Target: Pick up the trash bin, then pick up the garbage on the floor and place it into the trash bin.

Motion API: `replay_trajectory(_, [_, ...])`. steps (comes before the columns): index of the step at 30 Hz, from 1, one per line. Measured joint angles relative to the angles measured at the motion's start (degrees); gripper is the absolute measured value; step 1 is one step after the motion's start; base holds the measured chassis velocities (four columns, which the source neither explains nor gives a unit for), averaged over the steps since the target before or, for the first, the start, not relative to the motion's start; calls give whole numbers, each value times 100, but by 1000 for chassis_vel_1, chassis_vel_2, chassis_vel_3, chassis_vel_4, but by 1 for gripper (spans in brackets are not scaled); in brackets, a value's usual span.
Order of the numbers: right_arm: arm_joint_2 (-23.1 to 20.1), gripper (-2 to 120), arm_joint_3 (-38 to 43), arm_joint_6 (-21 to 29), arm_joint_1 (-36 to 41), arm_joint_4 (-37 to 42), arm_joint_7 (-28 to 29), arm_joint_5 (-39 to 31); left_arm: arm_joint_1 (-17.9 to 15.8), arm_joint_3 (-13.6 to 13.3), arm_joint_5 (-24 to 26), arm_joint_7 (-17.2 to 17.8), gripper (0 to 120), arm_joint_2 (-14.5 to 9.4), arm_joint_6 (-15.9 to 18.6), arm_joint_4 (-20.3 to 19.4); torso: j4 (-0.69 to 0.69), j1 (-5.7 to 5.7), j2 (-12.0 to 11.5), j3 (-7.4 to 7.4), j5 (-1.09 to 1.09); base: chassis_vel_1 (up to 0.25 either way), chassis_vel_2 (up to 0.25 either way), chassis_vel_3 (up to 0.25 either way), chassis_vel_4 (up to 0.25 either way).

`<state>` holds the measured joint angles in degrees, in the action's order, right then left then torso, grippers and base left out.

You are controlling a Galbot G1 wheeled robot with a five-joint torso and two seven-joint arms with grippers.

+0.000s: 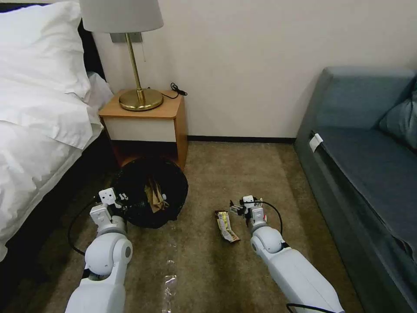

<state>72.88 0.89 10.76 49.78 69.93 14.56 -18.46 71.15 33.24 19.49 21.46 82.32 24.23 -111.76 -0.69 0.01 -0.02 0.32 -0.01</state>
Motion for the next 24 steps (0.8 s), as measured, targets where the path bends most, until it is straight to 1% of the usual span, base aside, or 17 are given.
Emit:
replay_trajectory(6, [67, 100, 69, 58, -20, -270, 4, 85, -2, -36, -17, 1, 2, 17, 1, 8, 0, 0, 0, 0, 0, 0, 0, 0, 0])
replay_trajectory(9, [290, 100, 262, 21, -166, -836, -125, 340, 1, -36, -25, 35, 2, -14, 23, -55, 0, 0, 0, 0, 0, 0, 0, 0, 0])
replay_trajectory(14, [357, 100, 333, -37, -172, -992, -169, 525, 15, -26, -20, 50, 2, -26, 32, -91, 0, 0, 0, 0, 0, 0, 0, 0, 0])
replay_trajectory(16, [415, 100, 457, -117, -184, -1190, -189, 717, 53, -22, -19, 52, 2, -28, 32, -118, 1, 0, 0, 0, 0, 0, 0, 0, 0])
replay_trajectory(24, [426, 100, 688, -214, -107, -1364, -249, 874, 81, -30, -22, 57, 2, -26, 33, -150, 0, 0, 0, 0, 0, 0, 0, 0, 0])
